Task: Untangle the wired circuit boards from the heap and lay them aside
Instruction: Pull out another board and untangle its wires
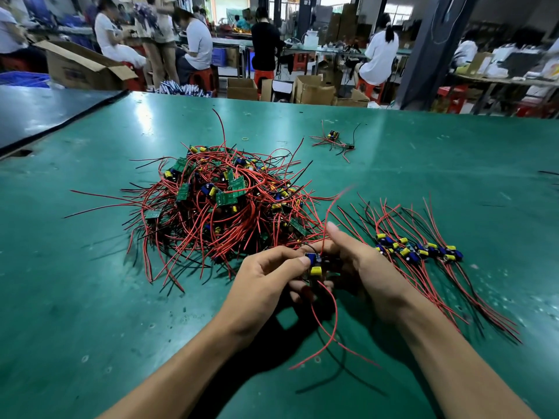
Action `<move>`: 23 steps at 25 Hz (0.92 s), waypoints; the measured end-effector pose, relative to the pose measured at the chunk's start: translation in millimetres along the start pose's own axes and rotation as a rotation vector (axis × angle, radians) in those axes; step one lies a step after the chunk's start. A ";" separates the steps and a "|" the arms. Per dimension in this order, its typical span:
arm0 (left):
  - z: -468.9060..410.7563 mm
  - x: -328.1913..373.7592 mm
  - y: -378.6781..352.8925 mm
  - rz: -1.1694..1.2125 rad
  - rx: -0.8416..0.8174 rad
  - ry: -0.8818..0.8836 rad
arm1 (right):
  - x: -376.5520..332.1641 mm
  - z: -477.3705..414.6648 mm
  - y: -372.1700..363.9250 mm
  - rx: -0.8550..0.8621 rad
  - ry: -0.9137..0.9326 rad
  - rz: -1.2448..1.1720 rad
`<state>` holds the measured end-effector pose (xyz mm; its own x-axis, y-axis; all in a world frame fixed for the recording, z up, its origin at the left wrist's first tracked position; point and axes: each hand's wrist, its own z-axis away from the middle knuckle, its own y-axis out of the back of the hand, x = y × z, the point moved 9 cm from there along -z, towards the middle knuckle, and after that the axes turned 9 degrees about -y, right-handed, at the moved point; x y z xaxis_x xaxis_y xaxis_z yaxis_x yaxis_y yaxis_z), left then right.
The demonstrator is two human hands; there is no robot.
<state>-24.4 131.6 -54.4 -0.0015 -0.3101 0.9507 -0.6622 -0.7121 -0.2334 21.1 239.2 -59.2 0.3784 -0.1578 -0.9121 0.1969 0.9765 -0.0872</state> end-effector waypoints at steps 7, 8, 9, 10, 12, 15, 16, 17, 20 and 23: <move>0.3 -2.1 -0.4 0.068 -0.013 0.038 | -11.1 3.8 -0.7 -0.140 0.187 -0.258; 0.6 -3.2 -0.3 0.067 -0.019 0.041 | -10.9 3.2 0.0 -0.146 0.195 -0.302; 0.7 -4.0 0.1 0.066 -0.023 0.042 | -9.7 2.0 1.3 -0.138 0.201 -0.316; 0.8 -4.5 0.1 0.069 -0.027 0.043 | -8.9 0.2 2.1 -0.134 0.205 -0.309; 1.6 -4.1 -0.4 0.078 -0.034 0.056 | -9.2 -0.5 1.2 -0.143 0.206 -0.280; 4.3 -4.4 -5.0 0.109 -0.082 0.083 | -8.1 3.6 -0.7 -0.192 0.177 -0.232; 6.0 -3.8 -8.1 0.112 -0.109 0.091 | -8.3 6.5 -2.2 -0.217 0.164 -0.198; 7.4 -3.4 -11.0 0.102 -0.131 0.092 | -8.0 9.2 -2.9 -0.240 0.151 -0.161; 10.0 -1.5 -18.2 0.057 -0.159 0.072 | -8.6 13.6 -3.3 -0.284 0.142 -0.104; 8.1 8.7 -17.6 0.028 -0.138 0.002 | -15.2 11.7 -4.8 -0.289 0.209 -0.177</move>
<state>-6.7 136.3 -43.7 -0.0226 -0.3275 0.9446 -0.7584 -0.6100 -0.2296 25.0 235.2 -40.2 0.1634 -0.3233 -0.9321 -0.0314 0.9426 -0.3324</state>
